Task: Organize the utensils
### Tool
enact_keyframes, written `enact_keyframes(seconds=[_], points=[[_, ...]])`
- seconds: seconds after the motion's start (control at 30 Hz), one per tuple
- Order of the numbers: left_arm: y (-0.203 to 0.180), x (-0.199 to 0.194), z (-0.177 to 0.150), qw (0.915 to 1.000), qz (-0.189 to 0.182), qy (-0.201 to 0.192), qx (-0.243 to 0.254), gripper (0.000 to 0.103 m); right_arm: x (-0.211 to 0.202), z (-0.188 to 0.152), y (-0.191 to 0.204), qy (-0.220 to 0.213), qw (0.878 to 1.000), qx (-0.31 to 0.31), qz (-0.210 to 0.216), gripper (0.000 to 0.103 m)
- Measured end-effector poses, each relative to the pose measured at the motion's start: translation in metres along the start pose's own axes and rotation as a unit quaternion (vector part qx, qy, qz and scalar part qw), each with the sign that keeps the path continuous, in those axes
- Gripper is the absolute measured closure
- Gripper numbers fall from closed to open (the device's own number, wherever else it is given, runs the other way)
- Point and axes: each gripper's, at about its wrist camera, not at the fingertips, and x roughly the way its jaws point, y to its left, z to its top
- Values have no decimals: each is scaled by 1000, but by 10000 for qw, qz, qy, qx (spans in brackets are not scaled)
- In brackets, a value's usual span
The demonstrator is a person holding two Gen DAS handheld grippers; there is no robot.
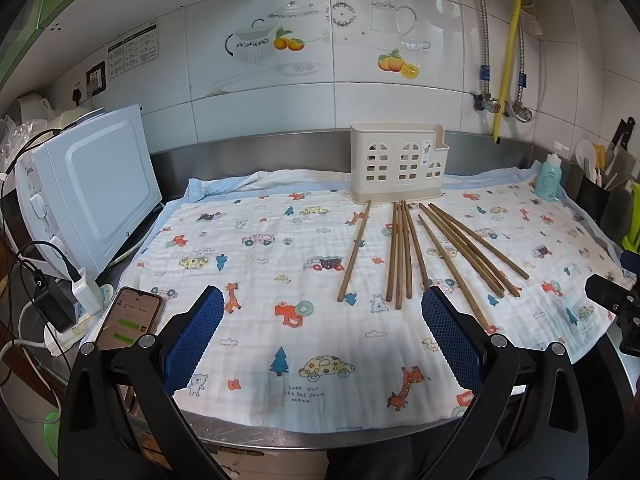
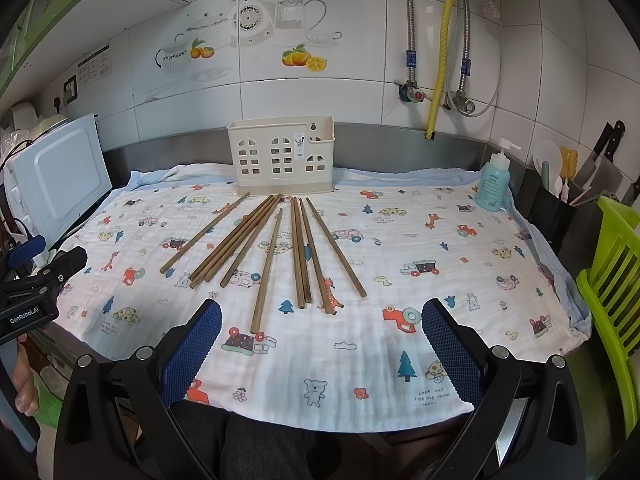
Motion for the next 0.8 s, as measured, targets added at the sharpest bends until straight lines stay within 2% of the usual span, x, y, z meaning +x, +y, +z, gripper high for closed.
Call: enact_keyframes(seconds=[0.8], points=[[-1, 9, 3, 10000, -18, 38, -15, 5, 5, 1, 2, 9, 10000, -18, 20, 6]])
